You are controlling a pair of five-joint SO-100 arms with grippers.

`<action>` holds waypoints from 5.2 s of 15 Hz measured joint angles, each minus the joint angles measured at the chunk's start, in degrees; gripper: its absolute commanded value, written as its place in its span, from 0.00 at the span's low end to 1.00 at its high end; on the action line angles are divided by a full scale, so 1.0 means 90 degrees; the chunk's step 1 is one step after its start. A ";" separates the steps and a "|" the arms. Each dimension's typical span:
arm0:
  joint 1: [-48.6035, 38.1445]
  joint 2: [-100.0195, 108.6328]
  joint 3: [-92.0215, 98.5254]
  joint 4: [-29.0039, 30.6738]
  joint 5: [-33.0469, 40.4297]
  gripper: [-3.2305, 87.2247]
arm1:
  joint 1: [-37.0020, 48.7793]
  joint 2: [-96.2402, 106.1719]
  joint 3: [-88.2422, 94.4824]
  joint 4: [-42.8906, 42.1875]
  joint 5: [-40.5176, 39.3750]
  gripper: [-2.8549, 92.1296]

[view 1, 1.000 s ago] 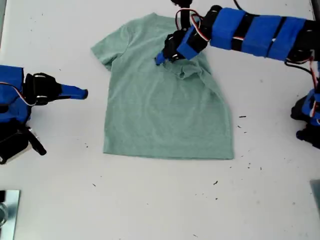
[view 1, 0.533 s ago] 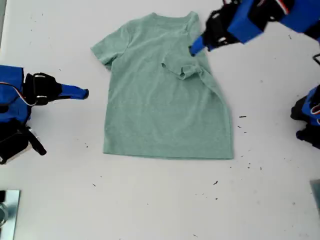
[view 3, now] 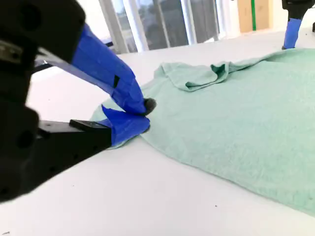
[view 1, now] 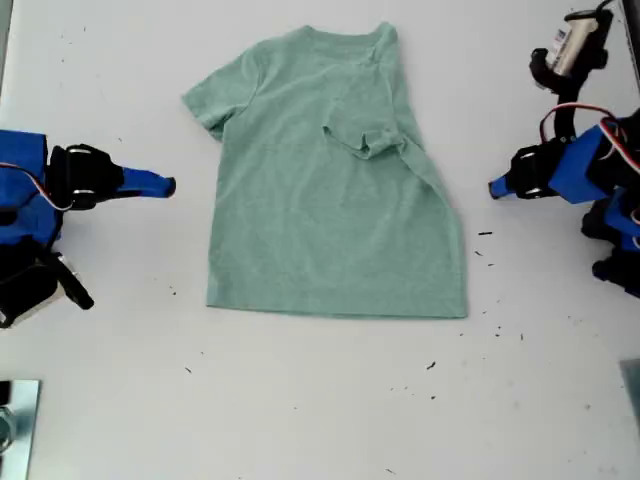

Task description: Fold t shirt

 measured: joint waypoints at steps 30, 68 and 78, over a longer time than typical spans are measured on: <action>-0.3740 -1.2109 -0.9141 0.0537 0.3779 0.03 | 0.0000 0.2510 0.0928 0.0488 0.0156 0.05; -0.0313 -0.2568 -0.0273 -0.1240 0.0625 0.03 | -0.2881 -0.2295 -0.3916 0.1123 0.1406 0.36; -0.0313 -0.2529 -0.0273 -0.1240 0.0625 0.03 | -0.2959 -0.2930 -0.2559 -0.0352 0.1475 0.01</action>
